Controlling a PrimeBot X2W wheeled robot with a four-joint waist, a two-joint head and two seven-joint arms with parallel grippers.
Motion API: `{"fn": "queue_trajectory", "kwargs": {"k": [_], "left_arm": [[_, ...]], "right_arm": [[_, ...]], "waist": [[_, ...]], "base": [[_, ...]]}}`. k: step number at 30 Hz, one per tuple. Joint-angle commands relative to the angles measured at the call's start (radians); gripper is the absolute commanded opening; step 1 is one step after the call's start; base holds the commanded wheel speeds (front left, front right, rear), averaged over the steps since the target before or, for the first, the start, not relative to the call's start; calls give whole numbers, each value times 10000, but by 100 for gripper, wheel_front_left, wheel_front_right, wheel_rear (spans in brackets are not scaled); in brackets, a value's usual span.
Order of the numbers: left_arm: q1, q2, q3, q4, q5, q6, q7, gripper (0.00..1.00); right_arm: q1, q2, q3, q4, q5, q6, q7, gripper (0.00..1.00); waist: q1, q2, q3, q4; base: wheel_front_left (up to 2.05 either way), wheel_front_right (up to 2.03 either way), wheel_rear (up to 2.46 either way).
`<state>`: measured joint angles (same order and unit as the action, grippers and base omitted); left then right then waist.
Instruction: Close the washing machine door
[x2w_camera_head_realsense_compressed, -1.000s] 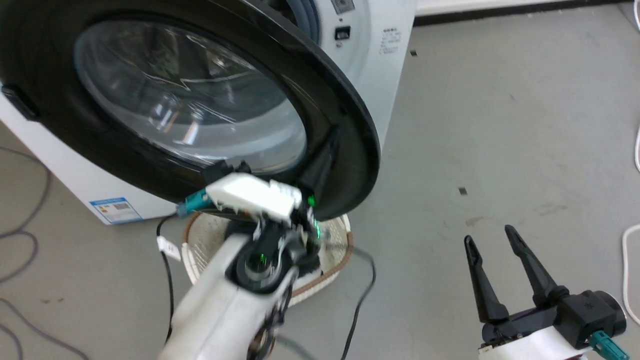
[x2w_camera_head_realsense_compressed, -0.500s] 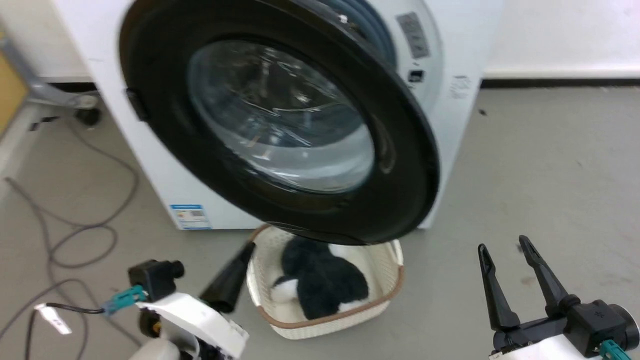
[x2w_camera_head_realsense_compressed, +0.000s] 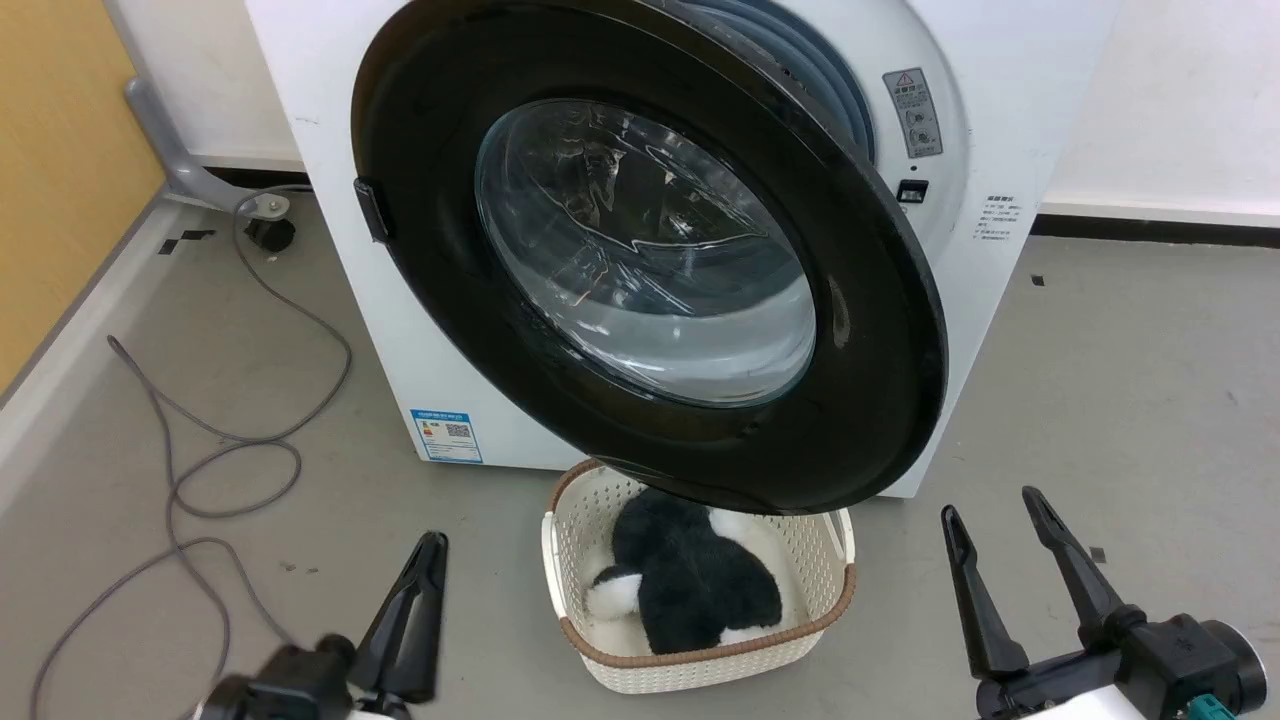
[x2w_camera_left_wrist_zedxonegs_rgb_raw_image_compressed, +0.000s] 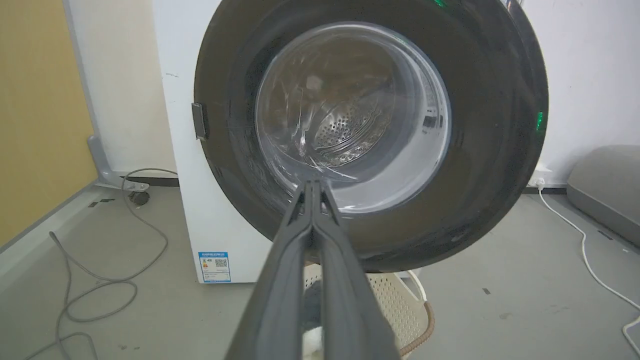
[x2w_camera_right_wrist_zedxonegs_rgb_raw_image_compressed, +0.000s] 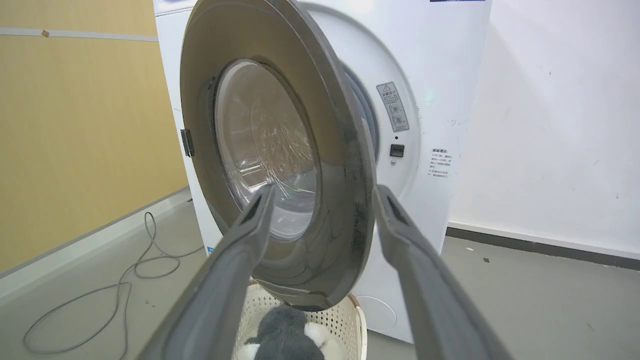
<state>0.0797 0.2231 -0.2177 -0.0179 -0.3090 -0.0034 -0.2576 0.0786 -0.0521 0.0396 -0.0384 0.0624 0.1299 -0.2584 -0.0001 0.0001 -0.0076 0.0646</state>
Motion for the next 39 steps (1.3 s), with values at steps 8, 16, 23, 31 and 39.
{"fn": "queue_trajectory", "kwargs": {"k": [8, 16, 23, 31, 39], "left_arm": [[628, -965, 582, -66, 1172, -91, -41, 100], [468, -1366, 1036, -57, 1542, -713, -41, 100], [75, -1564, 1076, -263, 1753, -964, -41, 100], [-474, -1671, 982, -292, 1909, -1114, -41, 100], [-960, -1717, 795, -321, 1879, -1160, -41, 100]], "right_arm": [[217, 18, 141, -26, -25, 8, -34, 100], [231, -98, 557, 114, 167, 8, -34, 0], [-556, -1136, 1366, 228, 29, 8, -34, 0], [-2858, -2951, 2344, 1341, 616, 8, 40, 0], [-5106, -3957, 2595, 2493, 1613, 8, 505, 0]], "waist": [[1, -1, -17, 75], [1, -1, 134, 365], [1, -1, 865, 750], [1, -1, 1897, 1078], [1, -1, 2748, 1406]], "base": [[0, 0, 0], [0, 0, 0], [0, 0, 0], [0, 0, 0], [0, 0, 0]]}}
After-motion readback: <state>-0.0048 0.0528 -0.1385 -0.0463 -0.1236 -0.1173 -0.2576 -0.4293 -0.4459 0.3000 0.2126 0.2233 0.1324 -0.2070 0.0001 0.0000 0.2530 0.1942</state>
